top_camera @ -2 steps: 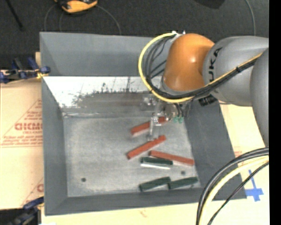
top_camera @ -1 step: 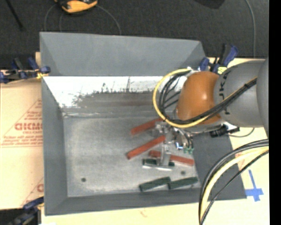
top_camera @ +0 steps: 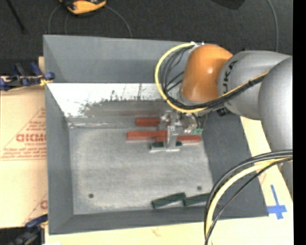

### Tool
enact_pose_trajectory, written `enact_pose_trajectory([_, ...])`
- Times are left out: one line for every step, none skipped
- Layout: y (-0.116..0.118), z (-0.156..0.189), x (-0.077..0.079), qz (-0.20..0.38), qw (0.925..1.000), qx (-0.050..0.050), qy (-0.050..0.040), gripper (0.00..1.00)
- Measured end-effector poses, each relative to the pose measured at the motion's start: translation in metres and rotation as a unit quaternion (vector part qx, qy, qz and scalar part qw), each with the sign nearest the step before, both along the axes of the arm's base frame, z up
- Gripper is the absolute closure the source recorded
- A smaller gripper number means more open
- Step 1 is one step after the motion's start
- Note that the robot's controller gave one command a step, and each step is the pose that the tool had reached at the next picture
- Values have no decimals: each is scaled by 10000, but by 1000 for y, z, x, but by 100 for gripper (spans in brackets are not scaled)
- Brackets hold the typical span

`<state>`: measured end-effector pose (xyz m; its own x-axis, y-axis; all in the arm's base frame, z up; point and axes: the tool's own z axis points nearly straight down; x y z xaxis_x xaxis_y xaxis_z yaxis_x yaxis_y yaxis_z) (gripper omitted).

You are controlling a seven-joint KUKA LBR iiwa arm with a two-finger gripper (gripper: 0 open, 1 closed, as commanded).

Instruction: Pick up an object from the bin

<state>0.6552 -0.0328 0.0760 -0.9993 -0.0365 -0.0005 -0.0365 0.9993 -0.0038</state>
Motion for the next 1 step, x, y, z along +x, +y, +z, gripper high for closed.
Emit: enact_pose_trajectory([0, 0, 0, -2, 10000, 1, 0, 100])
